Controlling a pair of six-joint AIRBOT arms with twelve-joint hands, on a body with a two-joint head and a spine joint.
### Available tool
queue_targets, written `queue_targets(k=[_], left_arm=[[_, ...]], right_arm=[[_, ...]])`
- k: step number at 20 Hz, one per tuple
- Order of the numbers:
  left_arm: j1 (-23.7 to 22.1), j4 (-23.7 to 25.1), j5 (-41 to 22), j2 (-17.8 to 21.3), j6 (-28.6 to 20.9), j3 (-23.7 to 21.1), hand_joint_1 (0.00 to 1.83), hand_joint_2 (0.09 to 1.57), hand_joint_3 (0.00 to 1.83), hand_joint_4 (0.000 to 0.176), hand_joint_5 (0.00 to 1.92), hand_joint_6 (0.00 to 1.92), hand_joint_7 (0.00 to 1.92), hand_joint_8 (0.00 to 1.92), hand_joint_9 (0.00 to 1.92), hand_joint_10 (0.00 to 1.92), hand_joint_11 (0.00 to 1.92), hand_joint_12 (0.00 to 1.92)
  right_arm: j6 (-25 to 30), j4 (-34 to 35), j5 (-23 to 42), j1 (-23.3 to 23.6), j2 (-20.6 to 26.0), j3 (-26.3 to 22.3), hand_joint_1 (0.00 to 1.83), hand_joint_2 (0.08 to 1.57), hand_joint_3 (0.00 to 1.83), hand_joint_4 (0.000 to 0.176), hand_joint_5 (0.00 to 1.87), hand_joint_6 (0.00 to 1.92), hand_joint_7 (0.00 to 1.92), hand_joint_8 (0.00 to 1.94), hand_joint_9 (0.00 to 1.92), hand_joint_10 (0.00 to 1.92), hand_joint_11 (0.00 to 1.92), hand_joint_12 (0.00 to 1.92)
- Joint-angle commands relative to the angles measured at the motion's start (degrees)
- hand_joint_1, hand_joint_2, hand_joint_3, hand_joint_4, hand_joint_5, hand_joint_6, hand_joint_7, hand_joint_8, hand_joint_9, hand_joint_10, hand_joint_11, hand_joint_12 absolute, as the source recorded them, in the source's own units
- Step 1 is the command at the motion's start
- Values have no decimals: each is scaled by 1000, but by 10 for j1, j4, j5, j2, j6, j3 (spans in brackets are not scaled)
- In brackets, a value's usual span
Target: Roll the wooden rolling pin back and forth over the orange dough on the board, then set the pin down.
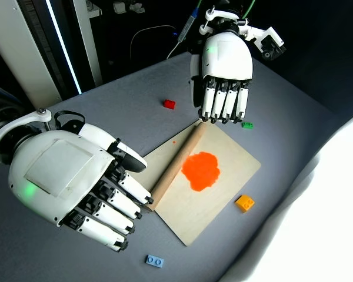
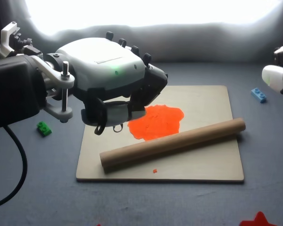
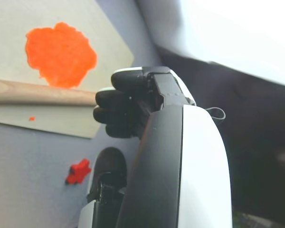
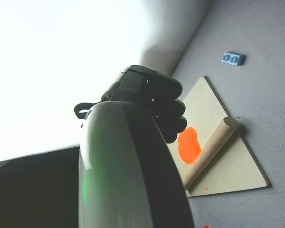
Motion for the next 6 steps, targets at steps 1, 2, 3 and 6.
queue_targets(k=[1, 2, 3, 6], left_arm=[[-9, 2, -62, 4, 0, 0, 765, 1476, 4, 0, 427, 1821, 677, 1275, 559, 1512, 329, 1845], [-7, -1, -64, 6, 0, -1, 748, 1476, 1, 0, 430, 1824, 680, 1320, 555, 1561, 330, 1888], [-7, -1, -64, 11, 0, -3, 729, 1474, 0, 0, 434, 1820, 685, 1306, 556, 1581, 362, 1914], [-7, -1, -67, 14, 0, -2, 735, 1459, 1, 9, 454, 1794, 744, 1179, 588, 1488, 387, 1826]], right_arm=[[23, -36, 83, -8, 5, 5, 0, 1498, 1, 0, 730, 1512, 814, 1497, 655, 1794, 488, 1921], [28, -63, 95, -5, 1, 11, 0, 1492, 0, 0, 730, 1491, 824, 1460, 655, 1771, 481, 1921], [29, -67, 100, -5, -5, 17, 0, 1483, 0, 0, 730, 1467, 829, 1442, 681, 1764, 506, 1921], [40, -50, 94, 5, -17, 26, 0, 1489, 0, 0, 715, 1461, 767, 1479, 641, 1758, 483, 1921]])
